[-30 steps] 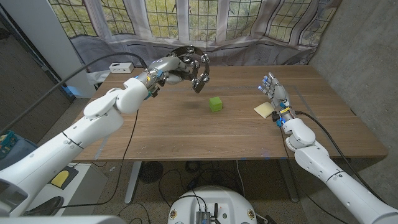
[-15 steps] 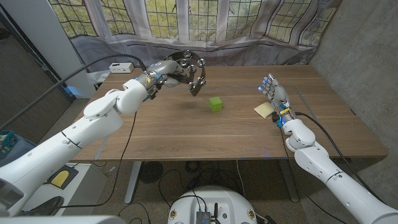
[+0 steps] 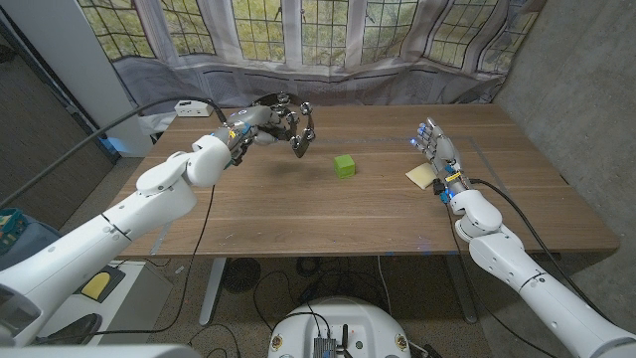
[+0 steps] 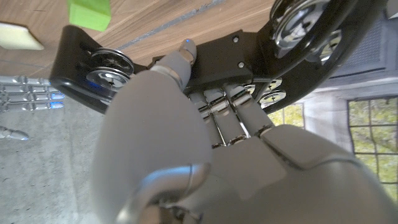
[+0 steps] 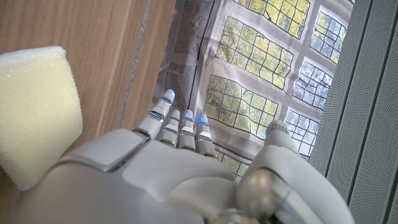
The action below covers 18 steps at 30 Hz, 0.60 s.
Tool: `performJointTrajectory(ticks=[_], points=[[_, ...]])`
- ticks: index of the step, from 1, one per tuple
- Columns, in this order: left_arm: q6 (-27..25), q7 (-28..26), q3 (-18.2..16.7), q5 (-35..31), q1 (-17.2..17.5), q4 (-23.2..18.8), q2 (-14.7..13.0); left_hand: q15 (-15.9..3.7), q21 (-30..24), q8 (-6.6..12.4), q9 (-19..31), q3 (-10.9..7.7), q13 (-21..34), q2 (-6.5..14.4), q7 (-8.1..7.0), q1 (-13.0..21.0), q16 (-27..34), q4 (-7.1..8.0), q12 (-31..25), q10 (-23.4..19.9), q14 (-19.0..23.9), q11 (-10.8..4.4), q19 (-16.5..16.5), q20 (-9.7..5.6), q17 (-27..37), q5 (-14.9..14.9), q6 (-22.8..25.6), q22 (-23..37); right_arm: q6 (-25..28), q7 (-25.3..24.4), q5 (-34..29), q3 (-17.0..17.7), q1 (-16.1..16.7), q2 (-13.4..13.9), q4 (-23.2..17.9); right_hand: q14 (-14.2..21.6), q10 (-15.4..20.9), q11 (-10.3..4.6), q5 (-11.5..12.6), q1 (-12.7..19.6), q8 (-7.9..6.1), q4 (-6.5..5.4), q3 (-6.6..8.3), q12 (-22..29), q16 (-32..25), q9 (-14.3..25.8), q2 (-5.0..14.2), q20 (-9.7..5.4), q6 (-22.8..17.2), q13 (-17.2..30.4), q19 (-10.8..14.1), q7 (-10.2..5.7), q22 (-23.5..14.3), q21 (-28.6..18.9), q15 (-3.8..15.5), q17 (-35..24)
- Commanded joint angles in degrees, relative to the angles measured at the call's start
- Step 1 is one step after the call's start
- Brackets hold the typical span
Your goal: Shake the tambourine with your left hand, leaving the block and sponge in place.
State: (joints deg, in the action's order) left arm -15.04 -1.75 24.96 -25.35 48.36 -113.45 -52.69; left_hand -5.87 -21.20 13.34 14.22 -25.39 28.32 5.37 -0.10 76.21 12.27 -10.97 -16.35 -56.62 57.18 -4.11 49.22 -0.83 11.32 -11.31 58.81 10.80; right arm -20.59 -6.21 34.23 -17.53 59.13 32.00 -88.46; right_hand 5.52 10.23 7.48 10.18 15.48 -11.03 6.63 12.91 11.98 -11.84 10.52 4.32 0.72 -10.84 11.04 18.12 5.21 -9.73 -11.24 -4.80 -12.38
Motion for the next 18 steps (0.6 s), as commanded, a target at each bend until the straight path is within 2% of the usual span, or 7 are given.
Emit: performJointTrajectory(ticks=[1, 11, 18], points=[[-6.9, 0.7, 1.4, 2.5, -1.5, 3.3, -0.3, -2.90, -0.4, 0.35, 0.2, -1.52, 0.3, 2.8, 0.44, -1.2, 0.4, 1.21, -0.2, -1.3, 3.5, -0.88, 0.1, 0.42, 0.2, -0.3, 0.3, 0.3, 0.5, 0.3, -0.2, -0.7, -0.9, -0.3, 0.7, 0.5, 0.2, -0.07, 0.1, -0.6, 0.06, 0.39, 0.15, -0.2, 0.0, 0.1, -0.13, 0.12, -0.1, 0.3, 0.4, 0.24, -0.1, 0.1, 0.00, -0.2], [-9.9, 0.9, 3.3, 5.9, -3.9, 7.7, 0.4, -2.73, -0.4, 0.34, 0.2, -1.62, 0.4, 2.8, 0.43, -1.1, 0.4, 1.19, -0.1, -1.3, 3.6, -0.92, 0.0, 0.56, 0.1, -0.4, 0.3, 0.3, 0.8, 0.8, -0.1, -1.2, -1.6, -0.6, 1.2, 0.5, 0.3, -0.05, 0.1, -0.6, 0.06, 0.41, 0.17, -0.2, 0.0, 0.1, -0.14, 0.15, -0.1, 0.3, 0.4, 0.24, -0.1, 0.1, 0.03, -0.2], [-11.7, -1.3, 5.9, 5.2, -5.5, 11.3, 1.2, -2.71, -0.5, 0.32, 0.3, -1.66, 0.5, 2.8, 0.59, -1.1, 0.4, 1.21, 0.0, -1.3, 3.9, -0.74, 0.1, 0.60, 0.0, -0.4, 0.3, 0.3, 1.0, 0.9, -0.1, -1.4, -1.6, -0.5, 1.0, 0.5, 0.3, -0.05, 0.1, -0.6, 0.07, 0.43, 0.19, -0.2, 0.0, 0.1, -0.13, 0.16, -0.1, 0.3, 0.5, 0.25, -0.1, 0.1, 0.03, -0.2]])
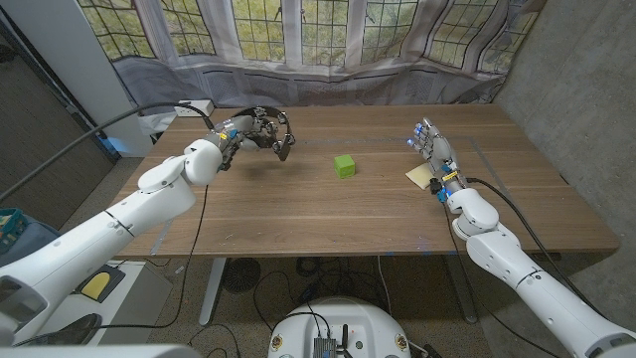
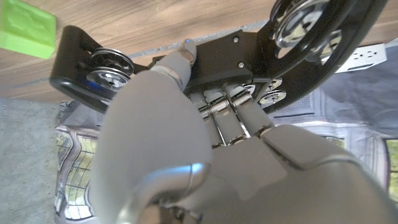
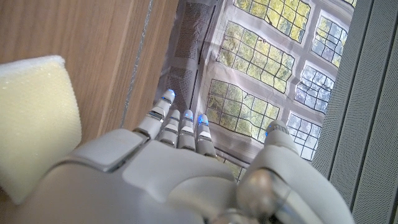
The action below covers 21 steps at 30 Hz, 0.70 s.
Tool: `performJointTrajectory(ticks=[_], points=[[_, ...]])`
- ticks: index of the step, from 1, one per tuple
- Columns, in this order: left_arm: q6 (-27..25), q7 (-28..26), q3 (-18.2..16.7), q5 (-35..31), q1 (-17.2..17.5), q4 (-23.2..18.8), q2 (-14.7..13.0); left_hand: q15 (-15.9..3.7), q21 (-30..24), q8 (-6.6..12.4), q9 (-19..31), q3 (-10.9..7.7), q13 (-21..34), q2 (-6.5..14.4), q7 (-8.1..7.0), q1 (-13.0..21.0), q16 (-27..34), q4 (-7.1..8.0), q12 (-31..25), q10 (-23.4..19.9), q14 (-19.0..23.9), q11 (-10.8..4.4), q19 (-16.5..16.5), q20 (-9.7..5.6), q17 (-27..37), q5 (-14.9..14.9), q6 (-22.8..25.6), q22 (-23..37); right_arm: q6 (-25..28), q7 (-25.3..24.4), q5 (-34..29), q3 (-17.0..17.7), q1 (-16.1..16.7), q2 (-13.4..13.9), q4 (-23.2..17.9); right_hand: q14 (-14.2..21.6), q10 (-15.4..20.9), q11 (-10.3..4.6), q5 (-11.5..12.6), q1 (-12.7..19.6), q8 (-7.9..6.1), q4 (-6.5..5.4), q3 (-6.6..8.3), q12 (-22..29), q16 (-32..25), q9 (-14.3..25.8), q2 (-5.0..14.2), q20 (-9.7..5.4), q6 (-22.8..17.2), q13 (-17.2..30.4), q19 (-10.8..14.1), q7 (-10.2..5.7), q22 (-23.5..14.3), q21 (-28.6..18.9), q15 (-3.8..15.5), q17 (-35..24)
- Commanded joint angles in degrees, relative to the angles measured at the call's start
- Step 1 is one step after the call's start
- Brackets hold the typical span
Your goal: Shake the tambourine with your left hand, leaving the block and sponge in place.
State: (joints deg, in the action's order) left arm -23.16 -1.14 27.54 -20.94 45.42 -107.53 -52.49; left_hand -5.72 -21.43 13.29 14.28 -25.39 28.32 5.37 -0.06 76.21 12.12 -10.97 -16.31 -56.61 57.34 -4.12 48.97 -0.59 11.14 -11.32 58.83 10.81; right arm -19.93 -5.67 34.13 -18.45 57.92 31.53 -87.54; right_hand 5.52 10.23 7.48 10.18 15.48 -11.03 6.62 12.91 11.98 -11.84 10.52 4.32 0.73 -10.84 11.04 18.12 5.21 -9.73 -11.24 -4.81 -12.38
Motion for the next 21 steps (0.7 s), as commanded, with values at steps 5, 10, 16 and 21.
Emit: performJointTrajectory(ticks=[5, 10, 16, 21], points=[[-3.7, -2.6, 4.4, 1.9, -3.9, 8.9, 1.9, -2.96, -0.4, 0.43, 0.3, -1.63, 0.5, 2.8, 0.66, -1.0, 0.6, 1.18, -0.1, -1.4, 3.6, -0.82, 0.3, 0.39, 0.3, -0.4, 0.4, 0.3, 0.6, 0.5, -0.1, -0.7, -0.5, 0.0, 0.0, 0.5, 0.3, -0.05, 0.1, -0.6, 0.07, 0.45, 0.21, -0.2, 0.0, 0.1, -0.13, 0.14, -0.1, 0.3, 0.5, 0.28, -0.1, 0.1, 0.04, -0.1], [-3.7, -3.2, 5.0, 3.7, -4.5, 11.4, 2.4, -2.79, -0.5, 0.39, 0.3, -1.62, 0.6, 2.8, 0.61, -1.0, 0.6, 1.21, 0.0, -1.4, 3.7, -0.74, 0.4, 0.42, 0.2, -0.4, 0.4, 0.3, 0.6, 0.3, -0.2, -0.8, -0.4, 0.1, -0.2, 0.5, 0.3, -0.03, 0.1, -0.6, 0.07, 0.44, 0.20, -0.2, 0.0, 0.1, -0.13, 0.20, -0.1, 0.3, 0.5, 0.28, -0.1, 0.1, 0.02, -0.2], [-4.4, -3.6, 5.7, 5.1, -5.0, 13.5, 2.4, -2.71, -0.5, 0.38, 0.3, -1.65, 0.6, 2.8, 0.50, -0.9, 0.6, 1.21, 0.0, -1.5, 3.7, -0.86, 0.4, 0.46, 0.2, -0.4, 0.4, 0.3, 1.0, -0.2, -0.1, -0.6, 0.0, 0.1, -0.6, 0.5, 0.3, -0.03, 0.1, -0.6, 0.07, 0.46, 0.23, -0.2, 0.0, 0.1, -0.13, 0.24, -0.1, 0.3, 0.4, 0.26, -0.1, 0.1, -0.04, -0.2], [-5.8, -2.8, 6.8, 6.1, -6.1, 15.5, 2.6, -2.71, -0.6, 0.36, 0.3, -1.69, 0.7, 2.8, 0.71, -1.0, 0.5, 1.24, 0.1, -1.5, 3.8, -0.60, 0.3, 0.47, 0.1, -0.5, 0.4, 0.3, 0.9, -0.2, -0.4, -0.8, -0.1, 0.1, -0.6, 0.5, 0.3, -0.04, 0.1, -0.6, 0.07, 0.47, 0.23, -0.2, 0.0, 0.1, -0.15, 0.21, -0.1, 0.3, 0.5, 0.27, -0.1, 0.1, 0.00, -0.2]])
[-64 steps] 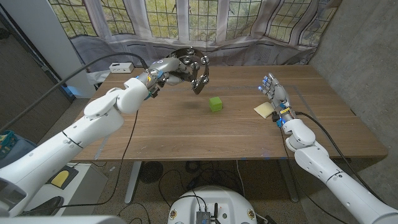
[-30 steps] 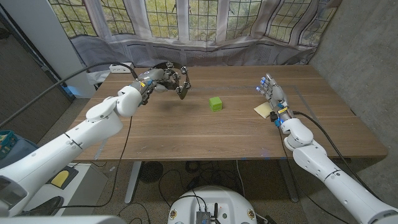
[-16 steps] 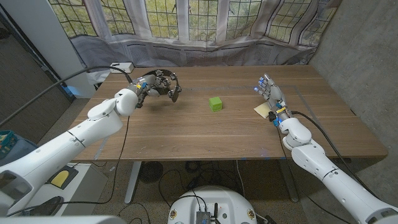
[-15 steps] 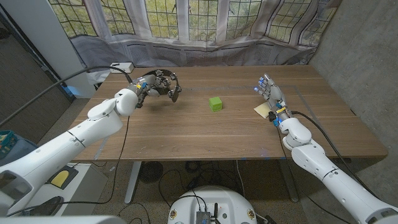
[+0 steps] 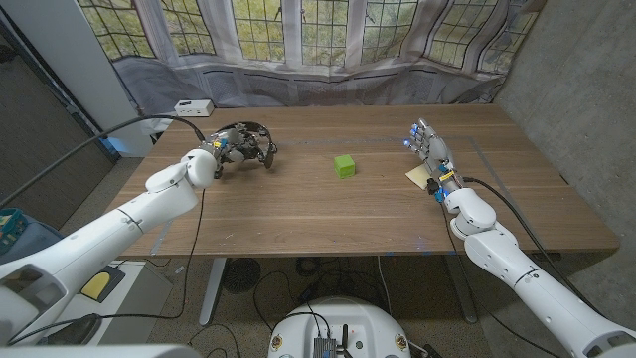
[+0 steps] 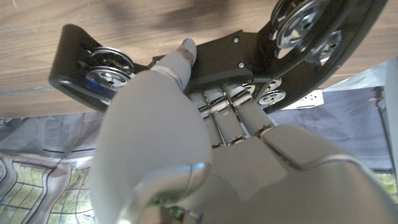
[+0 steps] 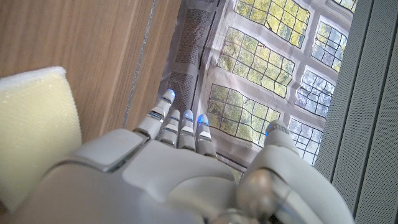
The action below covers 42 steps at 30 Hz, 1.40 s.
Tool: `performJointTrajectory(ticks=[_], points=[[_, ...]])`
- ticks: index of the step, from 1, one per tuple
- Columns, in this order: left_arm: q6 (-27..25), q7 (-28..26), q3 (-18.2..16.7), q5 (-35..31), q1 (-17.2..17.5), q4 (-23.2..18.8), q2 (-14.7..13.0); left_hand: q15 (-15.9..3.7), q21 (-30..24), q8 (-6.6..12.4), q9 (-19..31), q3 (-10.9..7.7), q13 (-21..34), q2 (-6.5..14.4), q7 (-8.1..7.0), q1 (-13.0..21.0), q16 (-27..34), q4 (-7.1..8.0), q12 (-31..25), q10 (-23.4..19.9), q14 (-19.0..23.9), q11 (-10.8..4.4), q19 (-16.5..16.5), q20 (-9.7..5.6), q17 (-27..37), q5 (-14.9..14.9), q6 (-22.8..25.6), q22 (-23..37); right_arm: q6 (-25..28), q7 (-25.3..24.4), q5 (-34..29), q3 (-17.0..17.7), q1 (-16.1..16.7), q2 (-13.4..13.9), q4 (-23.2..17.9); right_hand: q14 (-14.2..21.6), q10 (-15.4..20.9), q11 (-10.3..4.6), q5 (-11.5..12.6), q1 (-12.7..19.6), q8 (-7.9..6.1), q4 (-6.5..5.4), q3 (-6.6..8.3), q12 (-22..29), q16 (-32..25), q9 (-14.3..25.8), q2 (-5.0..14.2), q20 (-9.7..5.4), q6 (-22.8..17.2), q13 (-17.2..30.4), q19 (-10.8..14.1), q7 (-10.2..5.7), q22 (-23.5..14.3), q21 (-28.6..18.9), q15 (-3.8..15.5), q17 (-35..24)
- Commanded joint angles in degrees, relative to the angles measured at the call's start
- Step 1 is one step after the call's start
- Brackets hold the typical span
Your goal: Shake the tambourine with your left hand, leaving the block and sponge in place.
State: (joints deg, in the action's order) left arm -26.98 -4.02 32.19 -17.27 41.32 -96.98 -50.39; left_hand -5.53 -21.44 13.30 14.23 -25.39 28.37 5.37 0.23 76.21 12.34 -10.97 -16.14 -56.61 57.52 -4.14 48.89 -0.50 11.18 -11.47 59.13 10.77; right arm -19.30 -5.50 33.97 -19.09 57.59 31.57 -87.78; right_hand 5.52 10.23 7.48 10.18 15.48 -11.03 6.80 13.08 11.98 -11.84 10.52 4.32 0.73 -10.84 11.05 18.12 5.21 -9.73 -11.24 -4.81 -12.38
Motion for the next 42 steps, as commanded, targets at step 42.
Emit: performJointTrajectory(ticks=[42], points=[[-3.5, 1.0, 6.2, 4.9, -4.5, 8.0, -0.6, -1.86, 0.1, -0.78, 0.2, -1.78, -0.3, 2.9, 0.87, -1.6, -1.2, 1.79, 2.3, 0.6, -0.4, 0.45, -3.1, 1.15, 0.1, -0.6, -1.9, 0.3, 0.8, -0.1, 0.0, -0.7, -0.2, -0.1, -0.1, 0.5, 0.2, -0.09, 0.1, -0.6, 0.06, 0.38, 0.17, -0.2, 0.0, 0.1, -0.12, 0.26, -0.1, 0.3, 0.4, 0.21, -0.1, 0.1, -0.03, -0.1]])
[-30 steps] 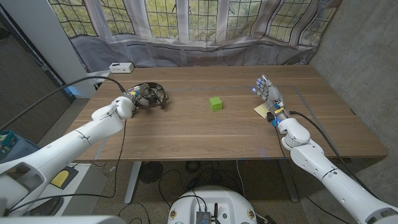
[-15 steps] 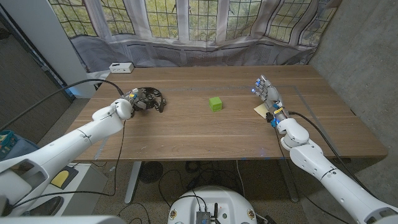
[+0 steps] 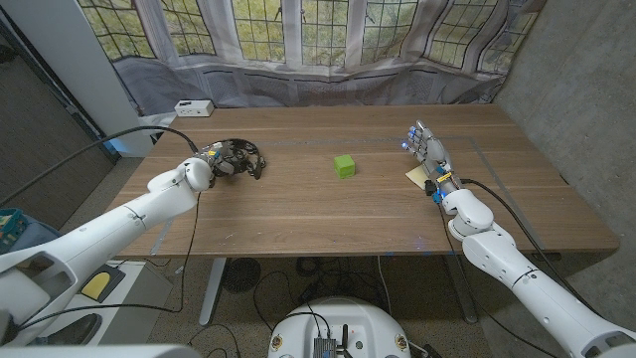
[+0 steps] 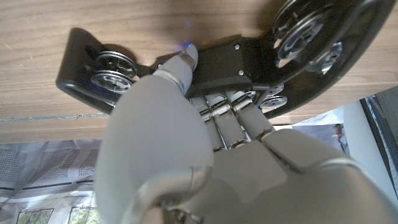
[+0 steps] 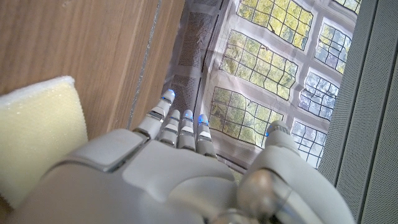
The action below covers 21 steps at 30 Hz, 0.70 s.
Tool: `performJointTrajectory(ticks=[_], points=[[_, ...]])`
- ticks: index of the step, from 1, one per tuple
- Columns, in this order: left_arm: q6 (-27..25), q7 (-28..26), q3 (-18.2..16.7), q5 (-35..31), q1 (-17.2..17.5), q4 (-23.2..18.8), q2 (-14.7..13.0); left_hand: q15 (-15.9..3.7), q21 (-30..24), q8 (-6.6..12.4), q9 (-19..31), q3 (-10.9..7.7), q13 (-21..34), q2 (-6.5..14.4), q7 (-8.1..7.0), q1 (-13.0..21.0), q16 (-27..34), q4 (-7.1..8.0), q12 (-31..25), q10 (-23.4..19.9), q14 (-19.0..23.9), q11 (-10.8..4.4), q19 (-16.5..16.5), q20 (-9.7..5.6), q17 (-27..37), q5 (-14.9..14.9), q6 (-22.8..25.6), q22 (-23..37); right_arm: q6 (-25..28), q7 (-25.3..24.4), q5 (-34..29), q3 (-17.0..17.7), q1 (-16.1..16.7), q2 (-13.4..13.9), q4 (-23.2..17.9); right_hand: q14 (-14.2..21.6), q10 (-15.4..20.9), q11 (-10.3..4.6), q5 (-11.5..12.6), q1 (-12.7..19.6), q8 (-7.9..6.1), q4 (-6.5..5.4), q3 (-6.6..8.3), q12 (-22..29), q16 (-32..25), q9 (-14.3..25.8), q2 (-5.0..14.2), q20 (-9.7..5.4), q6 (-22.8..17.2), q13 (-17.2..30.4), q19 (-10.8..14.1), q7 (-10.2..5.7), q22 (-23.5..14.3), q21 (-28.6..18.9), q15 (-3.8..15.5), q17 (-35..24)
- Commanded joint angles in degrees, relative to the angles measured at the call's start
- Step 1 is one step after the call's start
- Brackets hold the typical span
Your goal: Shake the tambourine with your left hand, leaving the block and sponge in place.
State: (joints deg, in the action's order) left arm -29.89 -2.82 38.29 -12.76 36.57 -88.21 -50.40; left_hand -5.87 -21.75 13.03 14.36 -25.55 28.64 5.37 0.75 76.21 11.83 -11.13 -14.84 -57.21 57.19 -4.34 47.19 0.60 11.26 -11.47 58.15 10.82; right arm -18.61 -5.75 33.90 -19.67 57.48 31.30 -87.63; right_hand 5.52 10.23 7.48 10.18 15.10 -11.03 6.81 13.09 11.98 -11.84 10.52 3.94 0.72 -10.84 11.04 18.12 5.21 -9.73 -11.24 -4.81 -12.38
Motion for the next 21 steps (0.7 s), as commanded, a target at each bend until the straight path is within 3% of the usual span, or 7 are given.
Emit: performJointTrajectory(ticks=[1, 10, 21], points=[[-0.8, -0.1, 0.2, 0.3, 0.3, -0.9, -0.7, -1.25, 0.6, -0.72, 0.1, -1.61, -0.8, 2.8, 0.38, -1.9, -0.8, 2.10, 1.4, 1.8, -0.6, 0.85, -2.1, 0.19, -0.1, -0.6, -1.5, 0.3, 0.1, 0.2, -0.1, -0.1, -0.1, 0.2, -0.2, 0.5, 0.2, -0.12, 0.1, -0.2, 0.06, 0.37, 0.16, -0.2, 0.0, 0.1, 0.27, 0.28, -0.1, 0.3, 0.4, 0.20, -0.1, 0.1, -0.03, -0.1], [-1.8, 1.7, 1.2, -0.7, -0.3, -1.7, -1.7, 1.34, 3.4, -2.28, -0.2, 0.16, -2.5, 1.1, 0.26, -7.0, -2.0, 3.38, 4.0, 7.2, -9.7, 1.65, -9.2, 2.13, -0.3, -0.6, -7.0, 0.0, 0.2, 0.0, -0.3, -0.2, 0.2, 0.4, -0.7, 0.6, 0.3, -0.09, 0.1, -0.2, 0.06, 0.40, 0.19, -0.2, 0.0, 0.1, 0.26, 0.27, -0.1, 0.3, 0.4, 0.17, -0.1, 0.1, -0.04, -0.1], [-2.5, 1.0, 1.0, -1.1, 0.1, -2.6, -1.8, 3.70, 5.5, -3.13, -0.7, 1.61, -3.7, 0.7, 0.86, -11.2, -1.9, 4.30, 4.7, 14.3, -16.6, 2.55, -13.6, 3.83, -0.4, -0.6, -14.2, -0.1, -0.1, -0.4, 0.1, 0.0, 0.8, 0.0, -0.9, 0.6, 0.3, -0.12, 0.1, -0.3, 0.07, 0.40, 0.21, -0.2, 0.0, 0.1, 0.28, 0.36, -0.1, 0.3, 0.4, 0.10, -0.1, 0.1, -0.03, -0.1]])
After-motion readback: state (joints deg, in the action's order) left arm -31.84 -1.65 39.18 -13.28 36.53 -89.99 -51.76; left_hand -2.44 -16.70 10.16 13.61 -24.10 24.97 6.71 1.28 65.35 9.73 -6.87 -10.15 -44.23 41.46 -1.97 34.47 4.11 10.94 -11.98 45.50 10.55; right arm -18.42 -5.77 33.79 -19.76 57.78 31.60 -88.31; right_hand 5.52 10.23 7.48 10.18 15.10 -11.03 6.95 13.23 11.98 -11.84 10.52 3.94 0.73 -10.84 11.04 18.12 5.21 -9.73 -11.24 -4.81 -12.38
